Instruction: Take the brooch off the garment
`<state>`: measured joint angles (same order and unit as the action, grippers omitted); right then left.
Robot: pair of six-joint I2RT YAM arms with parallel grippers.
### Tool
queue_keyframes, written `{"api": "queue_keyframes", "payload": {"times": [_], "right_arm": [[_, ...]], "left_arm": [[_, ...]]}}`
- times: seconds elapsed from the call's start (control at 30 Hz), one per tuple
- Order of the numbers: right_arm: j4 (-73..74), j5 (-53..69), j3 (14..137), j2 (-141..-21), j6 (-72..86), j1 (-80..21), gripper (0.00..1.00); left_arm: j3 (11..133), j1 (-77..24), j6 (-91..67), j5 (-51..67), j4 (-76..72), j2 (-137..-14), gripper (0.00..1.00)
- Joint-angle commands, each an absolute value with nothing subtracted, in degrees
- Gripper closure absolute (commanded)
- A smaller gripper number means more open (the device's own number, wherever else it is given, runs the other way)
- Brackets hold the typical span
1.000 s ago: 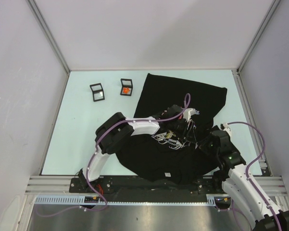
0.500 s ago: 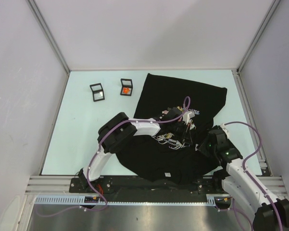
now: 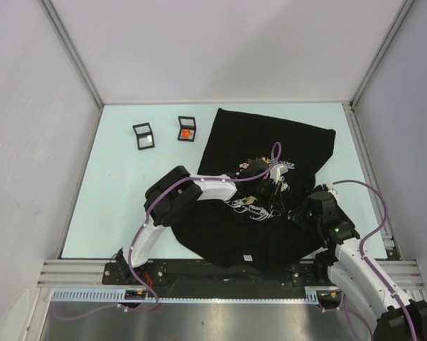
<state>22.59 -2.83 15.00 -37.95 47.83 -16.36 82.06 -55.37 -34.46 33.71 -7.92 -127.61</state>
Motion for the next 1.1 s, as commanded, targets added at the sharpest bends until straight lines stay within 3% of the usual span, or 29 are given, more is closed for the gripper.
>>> {"api": "queue_keyframes", "payload": {"times": [0.0, 0.07, 0.13, 0.37, 0.6, 0.83, 1.07], "right_arm": [[19.1, -3.5, 14.2, -34.6, 47.9, -16.0, 1.00], [19.7, -4.7, 14.1, -32.5, 47.5, -16.0, 1.00], [20.4, -5.4, 13.3, -30.2, 47.0, -16.1, 1.00], [19.5, -5.5, 9.4, -21.4, 46.9, -16.0, 1.00], [19.2, -5.2, 9.2, -20.2, 46.4, -16.0, 1.00], [20.0, -4.8, 8.8, -17.8, 46.7, -16.1, 1.00], [19.7, -3.7, 8.1, -16.4, 47.0, -16.0, 1.00]], "left_arm": [[81.7, -55.5, -33.6, 35.4, -9.0, -124.2, 0.86], [81.5, -55.3, -33.9, 35.9, -9.5, -123.8, 0.63], [81.8, -55.2, -34.5, 36.3, -9.8, -124.0, 0.52], [83.1, -54.8, -36.9, 39.0, -10.5, -127.0, 0.42], [82.6, -54.1, -41.3, 42.6, -15.4, -128.6, 0.40], [80.5, -52.7, -45.7, 42.7, -19.6, -129.5, 0.52], [80.9, -52.6, -47.6, 43.8, -21.0, -131.1, 0.51]]}}
